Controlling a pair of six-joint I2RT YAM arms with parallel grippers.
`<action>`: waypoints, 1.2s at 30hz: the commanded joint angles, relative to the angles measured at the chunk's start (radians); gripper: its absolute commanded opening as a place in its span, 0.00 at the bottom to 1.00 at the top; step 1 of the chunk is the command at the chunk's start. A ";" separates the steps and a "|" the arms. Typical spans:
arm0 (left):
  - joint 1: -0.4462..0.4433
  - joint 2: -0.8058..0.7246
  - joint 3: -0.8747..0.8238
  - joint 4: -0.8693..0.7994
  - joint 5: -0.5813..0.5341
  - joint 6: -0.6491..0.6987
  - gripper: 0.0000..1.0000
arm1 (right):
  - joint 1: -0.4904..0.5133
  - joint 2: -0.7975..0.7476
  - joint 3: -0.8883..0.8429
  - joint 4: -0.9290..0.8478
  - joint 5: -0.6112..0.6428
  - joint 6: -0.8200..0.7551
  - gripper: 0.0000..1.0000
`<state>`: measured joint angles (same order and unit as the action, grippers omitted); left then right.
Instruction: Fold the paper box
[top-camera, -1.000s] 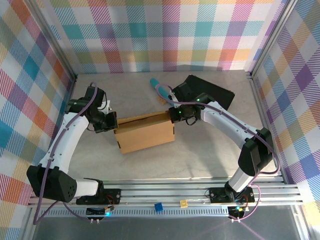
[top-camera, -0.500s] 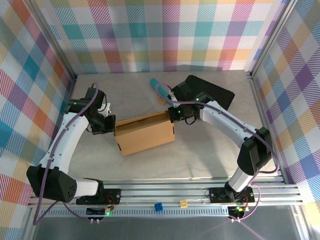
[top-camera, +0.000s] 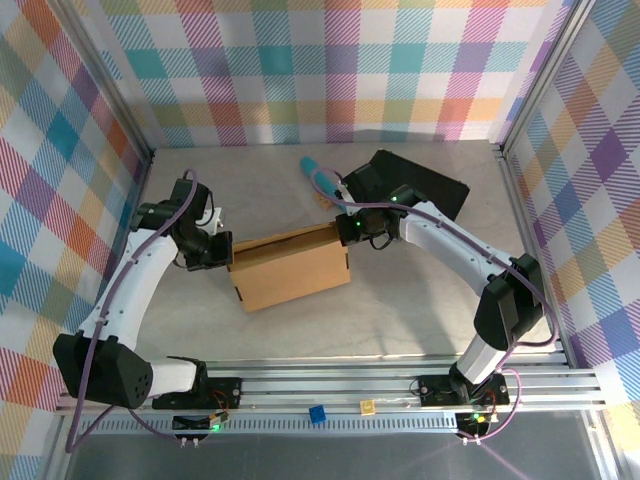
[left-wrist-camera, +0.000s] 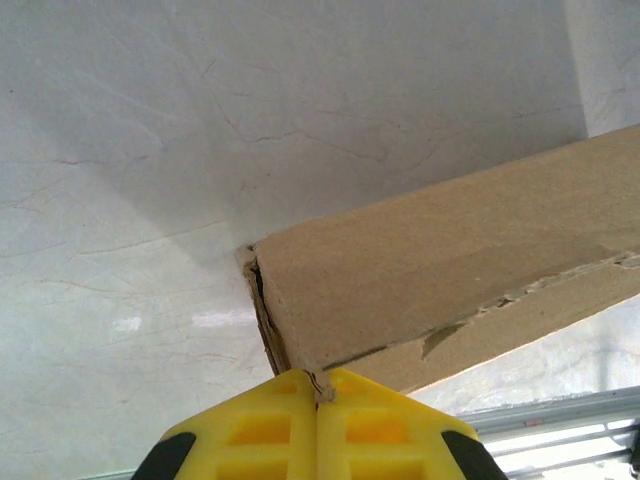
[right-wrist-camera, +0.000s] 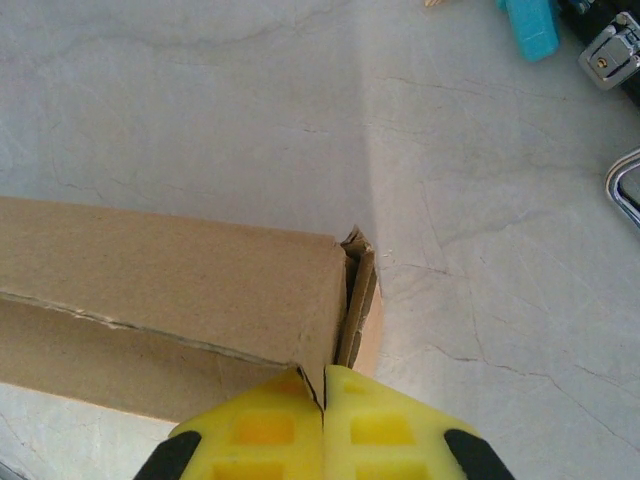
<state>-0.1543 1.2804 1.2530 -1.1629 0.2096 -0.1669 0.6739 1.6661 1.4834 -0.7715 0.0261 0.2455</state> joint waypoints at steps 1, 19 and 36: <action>0.007 -0.036 -0.049 0.018 0.030 -0.022 0.00 | 0.006 0.045 -0.006 -0.117 -0.008 -0.009 0.00; 0.007 -0.155 -0.183 0.135 0.077 -0.145 0.22 | 0.006 0.031 -0.047 -0.063 0.033 -0.038 0.00; 0.009 -0.440 -0.185 0.179 -0.027 -1.014 0.60 | 0.006 0.025 -0.052 -0.065 0.036 -0.034 0.00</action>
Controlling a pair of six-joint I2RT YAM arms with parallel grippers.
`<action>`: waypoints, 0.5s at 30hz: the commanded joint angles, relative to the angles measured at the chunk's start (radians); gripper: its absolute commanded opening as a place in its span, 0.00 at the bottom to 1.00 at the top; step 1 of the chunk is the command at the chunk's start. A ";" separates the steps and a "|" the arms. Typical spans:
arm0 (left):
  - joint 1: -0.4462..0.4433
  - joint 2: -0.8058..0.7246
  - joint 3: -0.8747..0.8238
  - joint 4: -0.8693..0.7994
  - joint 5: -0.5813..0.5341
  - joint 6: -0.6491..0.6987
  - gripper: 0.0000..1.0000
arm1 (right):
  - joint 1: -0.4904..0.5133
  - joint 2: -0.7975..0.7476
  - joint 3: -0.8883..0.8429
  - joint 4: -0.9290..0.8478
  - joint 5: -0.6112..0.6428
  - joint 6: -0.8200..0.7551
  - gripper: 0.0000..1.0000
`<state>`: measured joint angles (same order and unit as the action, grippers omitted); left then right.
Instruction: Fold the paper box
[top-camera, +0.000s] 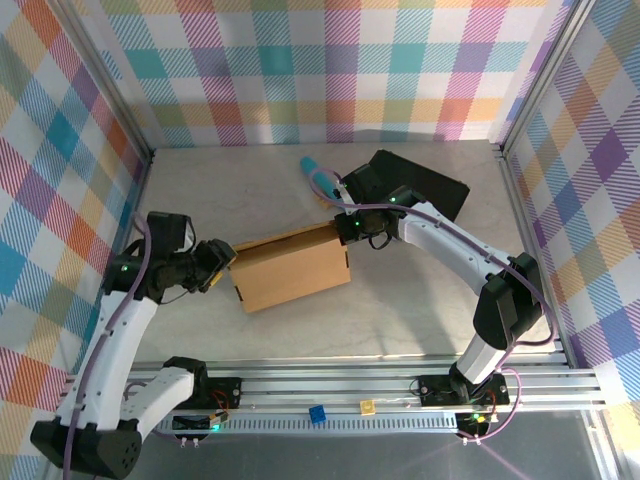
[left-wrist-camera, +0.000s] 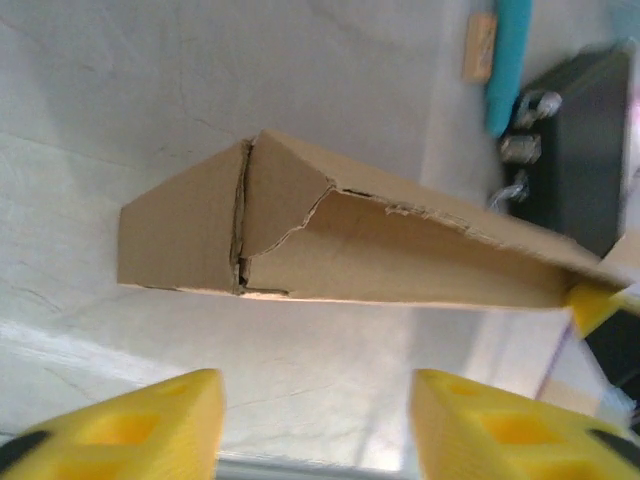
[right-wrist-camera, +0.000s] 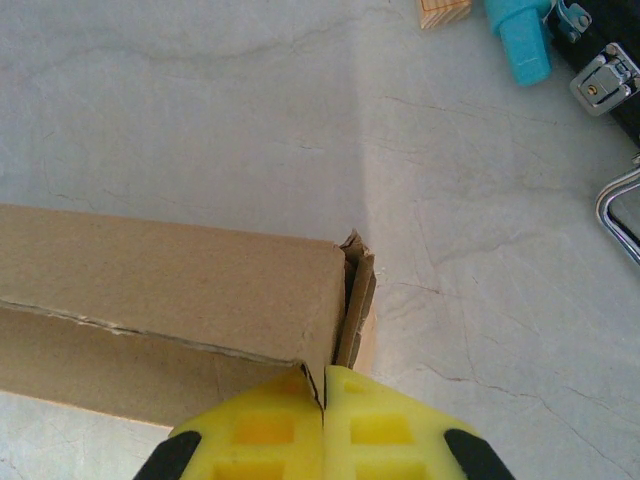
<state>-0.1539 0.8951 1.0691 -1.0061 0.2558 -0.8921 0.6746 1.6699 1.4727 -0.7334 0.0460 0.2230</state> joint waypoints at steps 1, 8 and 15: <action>0.009 -0.057 0.000 0.016 -0.100 -0.382 0.61 | 0.006 0.021 -0.039 -0.103 0.017 -0.012 0.00; 0.011 0.093 0.018 0.065 0.000 -0.679 0.74 | 0.006 0.029 -0.035 -0.105 0.011 -0.011 0.00; 0.010 0.120 -0.071 0.223 0.015 -0.866 0.83 | 0.006 0.035 -0.032 -0.102 0.006 -0.010 0.00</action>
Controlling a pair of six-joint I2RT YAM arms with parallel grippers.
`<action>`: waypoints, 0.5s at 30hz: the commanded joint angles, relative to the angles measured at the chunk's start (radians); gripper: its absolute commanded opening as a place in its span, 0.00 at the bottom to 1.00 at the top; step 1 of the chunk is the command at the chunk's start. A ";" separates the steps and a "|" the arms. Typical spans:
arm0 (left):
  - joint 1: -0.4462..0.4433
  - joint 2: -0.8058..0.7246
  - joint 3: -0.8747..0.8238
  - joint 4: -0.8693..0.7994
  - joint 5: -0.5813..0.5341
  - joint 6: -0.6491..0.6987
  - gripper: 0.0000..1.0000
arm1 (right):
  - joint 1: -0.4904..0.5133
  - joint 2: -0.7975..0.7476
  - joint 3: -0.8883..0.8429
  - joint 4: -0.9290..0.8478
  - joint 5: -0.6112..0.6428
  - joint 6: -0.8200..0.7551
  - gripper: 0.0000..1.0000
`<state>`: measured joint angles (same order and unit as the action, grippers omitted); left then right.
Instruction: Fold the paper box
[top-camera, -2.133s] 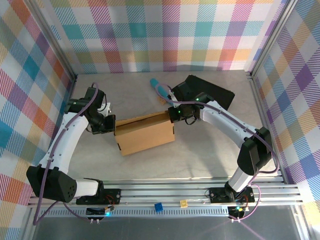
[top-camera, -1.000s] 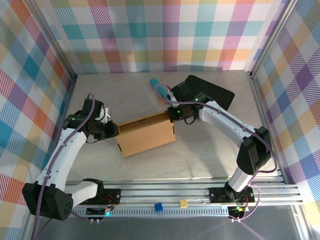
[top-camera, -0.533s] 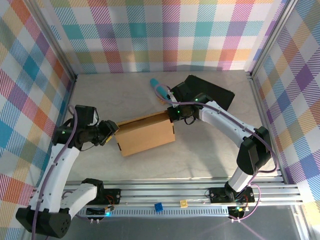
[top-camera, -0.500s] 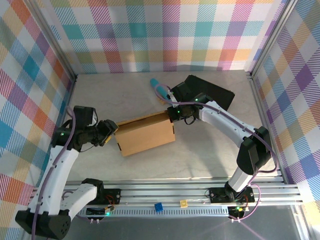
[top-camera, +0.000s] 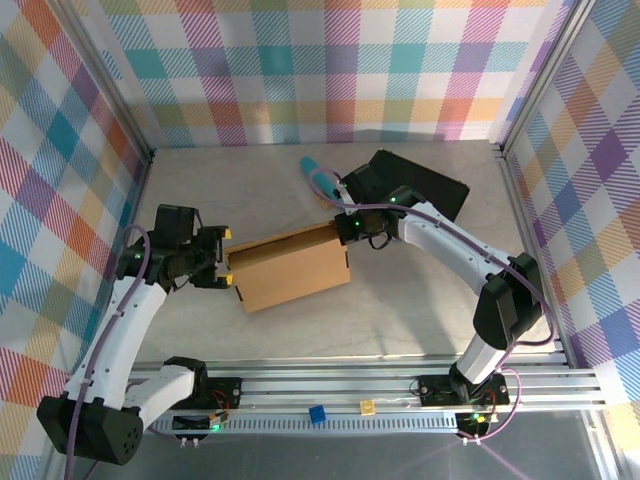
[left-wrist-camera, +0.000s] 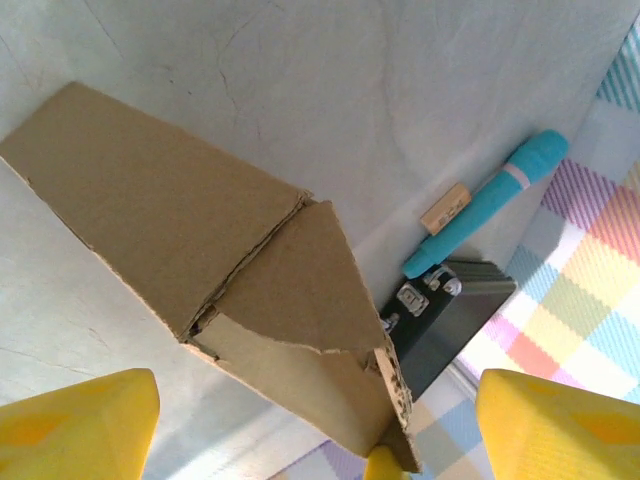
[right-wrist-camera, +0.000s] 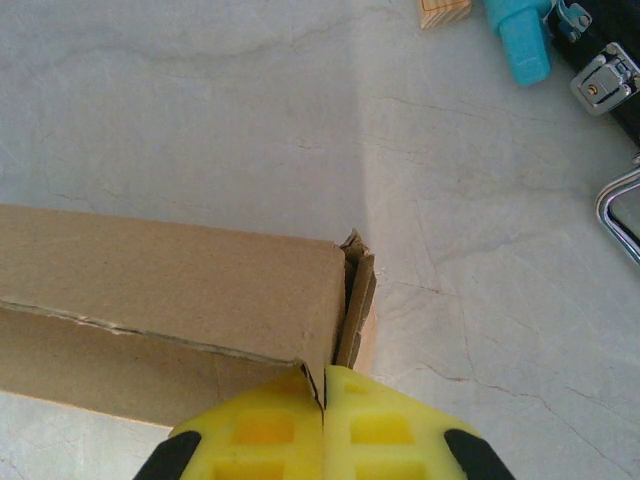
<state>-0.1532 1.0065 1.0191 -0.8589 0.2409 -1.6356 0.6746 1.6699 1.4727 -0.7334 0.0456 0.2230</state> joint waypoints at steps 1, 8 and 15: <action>0.010 0.019 -0.029 0.087 0.032 -0.124 0.83 | 0.006 0.035 -0.032 -0.103 0.007 -0.011 0.00; 0.010 0.008 -0.098 0.078 0.050 -0.136 0.77 | 0.006 0.040 -0.025 -0.106 0.007 -0.011 0.00; 0.011 0.002 -0.176 0.080 0.052 -0.109 0.57 | 0.005 0.040 -0.025 -0.107 0.005 -0.013 0.00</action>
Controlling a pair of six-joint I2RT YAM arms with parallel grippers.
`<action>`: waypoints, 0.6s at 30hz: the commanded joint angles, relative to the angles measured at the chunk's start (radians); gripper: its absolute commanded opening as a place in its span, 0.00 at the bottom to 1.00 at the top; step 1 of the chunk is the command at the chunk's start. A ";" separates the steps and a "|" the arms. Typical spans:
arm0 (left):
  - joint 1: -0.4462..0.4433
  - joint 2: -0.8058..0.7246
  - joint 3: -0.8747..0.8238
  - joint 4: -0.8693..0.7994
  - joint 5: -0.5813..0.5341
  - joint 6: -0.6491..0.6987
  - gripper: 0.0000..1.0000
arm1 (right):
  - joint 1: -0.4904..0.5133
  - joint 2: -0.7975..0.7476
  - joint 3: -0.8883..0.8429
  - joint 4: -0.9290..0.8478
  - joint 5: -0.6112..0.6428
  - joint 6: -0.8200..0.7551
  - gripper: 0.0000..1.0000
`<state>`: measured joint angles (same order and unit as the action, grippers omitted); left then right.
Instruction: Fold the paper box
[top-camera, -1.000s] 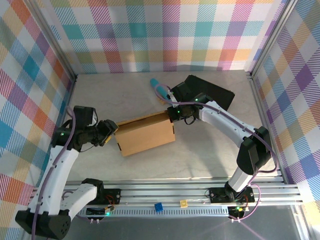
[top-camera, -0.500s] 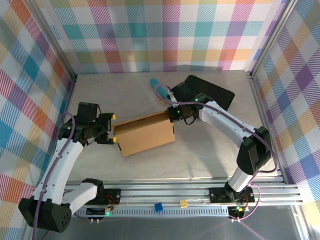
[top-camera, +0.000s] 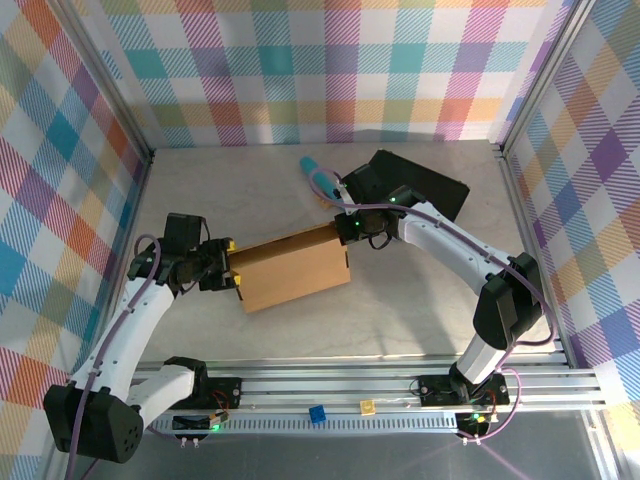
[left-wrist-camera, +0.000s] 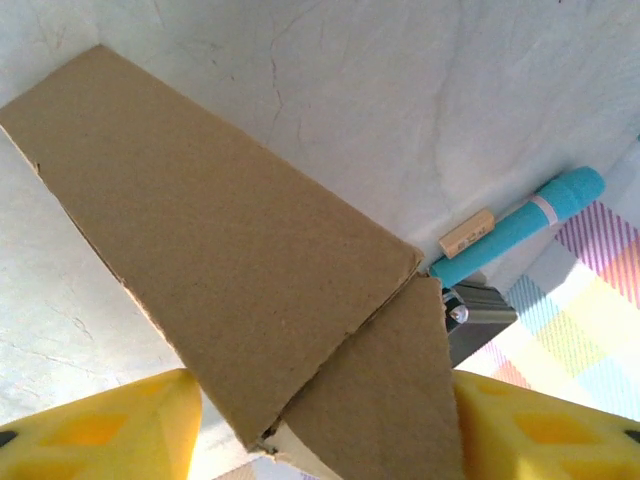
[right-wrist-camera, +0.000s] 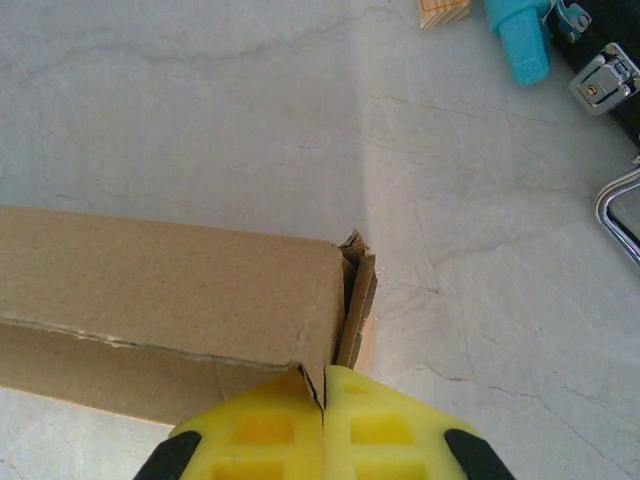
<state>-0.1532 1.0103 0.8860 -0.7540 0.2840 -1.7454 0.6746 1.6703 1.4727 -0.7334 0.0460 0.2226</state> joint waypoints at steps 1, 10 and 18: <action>0.010 -0.001 -0.054 -0.020 0.005 0.003 0.54 | 0.006 0.039 -0.028 -0.107 0.005 -0.012 0.00; 0.010 -0.019 -0.080 -0.051 -0.014 0.025 0.44 | 0.006 0.016 -0.034 -0.101 -0.014 -0.048 0.00; 0.008 -0.058 -0.102 -0.095 -0.017 0.044 0.36 | 0.006 -0.012 -0.028 -0.101 -0.029 -0.057 0.00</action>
<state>-0.1524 0.9527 0.8341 -0.7242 0.2905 -1.7199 0.6746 1.6630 1.4727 -0.7502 0.0395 0.1886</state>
